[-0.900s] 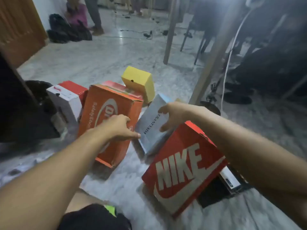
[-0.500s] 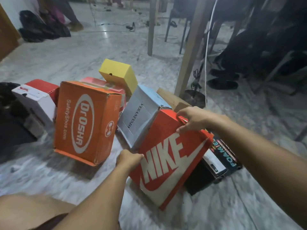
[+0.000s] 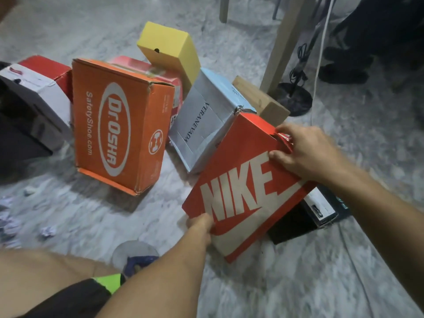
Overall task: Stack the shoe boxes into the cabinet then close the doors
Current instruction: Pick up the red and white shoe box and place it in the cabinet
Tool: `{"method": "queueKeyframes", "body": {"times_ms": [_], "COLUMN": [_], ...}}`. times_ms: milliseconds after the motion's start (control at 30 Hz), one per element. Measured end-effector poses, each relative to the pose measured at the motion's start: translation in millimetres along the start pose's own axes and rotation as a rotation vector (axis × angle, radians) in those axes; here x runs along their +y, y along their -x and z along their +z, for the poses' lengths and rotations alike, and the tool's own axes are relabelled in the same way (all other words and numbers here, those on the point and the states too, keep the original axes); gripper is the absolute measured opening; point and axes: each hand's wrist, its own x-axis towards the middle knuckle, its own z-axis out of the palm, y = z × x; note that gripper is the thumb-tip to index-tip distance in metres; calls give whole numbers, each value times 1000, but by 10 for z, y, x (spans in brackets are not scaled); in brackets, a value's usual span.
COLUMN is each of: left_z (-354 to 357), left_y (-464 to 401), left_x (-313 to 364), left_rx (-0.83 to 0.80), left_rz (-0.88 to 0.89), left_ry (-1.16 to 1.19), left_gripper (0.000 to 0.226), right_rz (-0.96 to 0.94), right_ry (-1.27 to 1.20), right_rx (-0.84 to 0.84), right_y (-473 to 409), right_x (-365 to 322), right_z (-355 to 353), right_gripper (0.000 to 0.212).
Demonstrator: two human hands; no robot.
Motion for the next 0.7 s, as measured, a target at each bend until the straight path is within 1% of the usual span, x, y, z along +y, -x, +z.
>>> {"method": "queueKeyframes", "body": {"times_ms": [33,67,133,167,200,333,400,533,600,633,700], "left_z": [22,64,121,133,143,-57,-195,-443,-563,-624,-751], "left_y": [-77,-300,-609,-608,-618,260,402,508,597,632,683], "left_x": [-20,-76,-125,-90,-59,266,343,464,523,560,653], "left_rx": [-23,-13,-5,9,20,58,95,153,155,144,115], "left_rz": [-10,-15,-18,-8,-2,53,96,187,209,227,275], "left_ry": [-2,3,28,49,97,233,257,231,217,221,202], "left_gripper": [46,50,65,69,67,33,24,23,22,26,41], "right_rz": [9,14,13,12,15,7,-15,-42,-59,-66,-69], "right_ry": [-5,-10,-24,-30,-34,-93,-109,-127,-135,-141,-149], "right_rx": [9,17,32,43,53,116,135,151,151,137,114], "right_y": [15,27,47,62,79,140,155,196,216,224,243], "right_x": [1,-2,-21,-33,-49,-144,-211,-385,-457,-486,-550], "right_z": [9,14,11,4,-6,-103,-172,-293,-331,-351,-426], "right_gripper": [51,49,48,46,45,45,48,62,71,75,83]}}
